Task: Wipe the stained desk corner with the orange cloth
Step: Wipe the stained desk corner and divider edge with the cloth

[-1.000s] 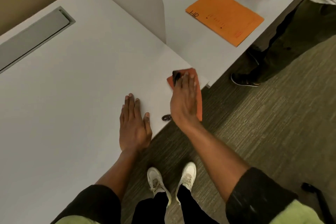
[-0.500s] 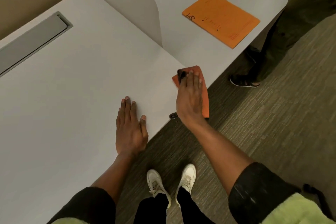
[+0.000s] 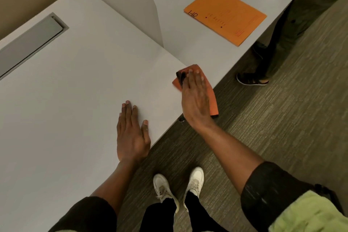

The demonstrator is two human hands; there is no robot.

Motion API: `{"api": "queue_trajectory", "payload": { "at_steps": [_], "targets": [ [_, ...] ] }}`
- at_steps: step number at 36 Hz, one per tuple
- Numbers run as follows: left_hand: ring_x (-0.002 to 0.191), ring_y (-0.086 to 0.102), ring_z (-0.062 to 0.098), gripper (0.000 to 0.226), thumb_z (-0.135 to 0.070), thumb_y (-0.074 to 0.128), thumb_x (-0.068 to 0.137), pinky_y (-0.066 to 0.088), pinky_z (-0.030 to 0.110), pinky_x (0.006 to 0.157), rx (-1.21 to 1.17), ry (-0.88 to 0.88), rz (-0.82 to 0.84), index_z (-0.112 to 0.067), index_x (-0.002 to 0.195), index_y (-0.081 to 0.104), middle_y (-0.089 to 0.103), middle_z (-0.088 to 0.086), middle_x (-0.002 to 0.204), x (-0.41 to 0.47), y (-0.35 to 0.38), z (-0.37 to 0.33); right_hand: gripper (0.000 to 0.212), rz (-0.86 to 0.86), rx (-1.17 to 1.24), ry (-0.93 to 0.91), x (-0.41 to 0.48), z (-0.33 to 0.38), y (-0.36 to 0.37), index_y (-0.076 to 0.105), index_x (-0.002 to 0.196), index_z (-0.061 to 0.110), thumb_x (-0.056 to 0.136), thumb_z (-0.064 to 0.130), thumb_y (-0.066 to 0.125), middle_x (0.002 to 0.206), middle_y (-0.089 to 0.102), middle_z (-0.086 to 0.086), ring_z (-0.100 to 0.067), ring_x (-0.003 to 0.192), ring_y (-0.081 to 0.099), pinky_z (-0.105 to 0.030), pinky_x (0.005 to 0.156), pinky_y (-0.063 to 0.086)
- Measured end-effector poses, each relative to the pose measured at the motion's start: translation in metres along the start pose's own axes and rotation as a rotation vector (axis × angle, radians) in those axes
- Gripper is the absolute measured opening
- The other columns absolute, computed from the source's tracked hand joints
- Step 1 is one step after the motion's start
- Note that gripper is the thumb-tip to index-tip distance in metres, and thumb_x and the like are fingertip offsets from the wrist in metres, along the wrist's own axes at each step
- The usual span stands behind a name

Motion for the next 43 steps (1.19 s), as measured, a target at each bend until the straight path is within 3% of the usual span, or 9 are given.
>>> {"api": "queue_trajectory", "payload": {
  "at_steps": [3,9,18,22,30,33,38,41,43],
  "targets": [
    [0.171,-0.011,0.009,0.070,-0.051,0.020,0.116,0.007,0.042,0.139,-0.001,0.005,-0.002,-0.017,0.176,0.014,-0.002,-0.003,0.186,-0.001,0.000,0.000,0.060,0.008,0.071,-0.026,-0.035,0.020,0.009,0.029,0.159,0.000,0.101,0.005,0.044,0.170,0.017,-0.022,-0.037,0.160,0.009,-0.050,0.130,0.014],
    [0.172,-0.007,0.012,0.069,-0.047,0.021,0.116,0.008,0.042,0.140,0.008,0.003,0.007,-0.014,0.176,0.015,0.001,0.001,0.186,0.000,-0.001,-0.002,0.064,0.149,0.083,-0.265,-0.112,0.052,0.021,0.035,0.157,-0.001,0.095,0.009,0.020,0.169,0.020,-0.023,-0.039,0.159,0.012,-0.053,0.128,0.020],
    [0.170,-0.013,0.008,0.069,-0.049,0.020,0.116,0.002,0.038,0.139,-0.011,-0.007,0.029,-0.019,0.177,0.012,-0.005,-0.005,0.186,-0.001,-0.003,-0.002,0.060,0.095,-0.034,-0.123,0.008,0.005,-0.007,0.028,0.160,0.001,0.099,0.006,0.028,0.170,0.020,-0.020,-0.035,0.160,0.012,-0.047,0.130,0.012],
    [0.171,-0.011,0.009,0.068,-0.048,0.021,0.116,0.004,0.039,0.139,-0.016,-0.002,0.026,-0.017,0.177,0.014,-0.003,-0.003,0.186,-0.001,-0.004,-0.002,0.060,0.063,-0.009,-0.108,0.010,0.012,-0.005,0.029,0.159,0.000,0.099,0.003,0.030,0.169,0.021,-0.022,-0.036,0.160,0.013,-0.048,0.131,0.011],
    [0.172,-0.009,0.012,0.069,-0.044,0.022,0.115,0.007,0.043,0.140,-0.026,0.003,0.034,-0.014,0.176,0.015,-0.002,0.001,0.186,0.000,-0.005,-0.004,0.064,0.181,0.002,-0.451,-0.088,0.039,0.019,0.036,0.156,-0.001,0.094,0.004,0.025,0.167,0.027,-0.023,-0.037,0.159,0.018,-0.051,0.128,0.021],
    [0.171,-0.012,0.011,0.068,-0.044,0.022,0.116,0.004,0.041,0.140,-0.019,0.009,0.036,-0.014,0.176,0.014,-0.003,0.001,0.186,0.000,-0.005,-0.003,0.063,0.127,-0.063,-0.405,-0.061,0.027,0.007,0.039,0.155,0.000,0.093,0.002,0.026,0.165,0.033,-0.021,-0.036,0.157,0.024,-0.050,0.129,0.020],
    [0.171,-0.013,0.009,0.066,-0.042,0.025,0.118,0.002,0.038,0.140,-0.020,0.009,0.022,-0.016,0.177,0.014,-0.003,-0.001,0.186,0.000,-0.004,-0.002,0.060,0.079,-0.109,-0.213,0.030,0.014,-0.011,0.023,0.160,-0.001,0.101,0.003,0.035,0.169,0.023,-0.022,-0.037,0.159,0.017,-0.047,0.130,0.014],
    [0.170,-0.014,0.007,0.064,-0.040,0.028,0.119,-0.003,0.034,0.138,-0.020,0.001,0.023,-0.017,0.177,0.012,-0.004,-0.003,0.186,0.000,-0.004,-0.002,0.060,0.080,-0.078,-0.192,0.049,0.031,-0.006,0.023,0.160,-0.001,0.103,0.003,0.039,0.169,0.023,-0.022,-0.038,0.159,0.016,-0.048,0.130,0.013],
    [0.170,-0.015,0.007,0.064,-0.039,0.027,0.119,-0.005,0.031,0.137,-0.026,-0.004,0.022,-0.018,0.177,0.011,-0.005,-0.004,0.186,-0.001,-0.004,-0.002,0.058,0.080,-0.079,-0.228,0.039,0.045,0.002,0.022,0.161,-0.001,0.104,0.004,0.032,0.170,0.020,-0.022,-0.039,0.159,0.014,-0.049,0.131,0.012]
  ]
}}
Point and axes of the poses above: each hand's wrist, its own x-axis towards the middle knuckle, its own y-axis out of the palm, z = x × y, the point moved 5 cm from there along x, towards the middle knuckle
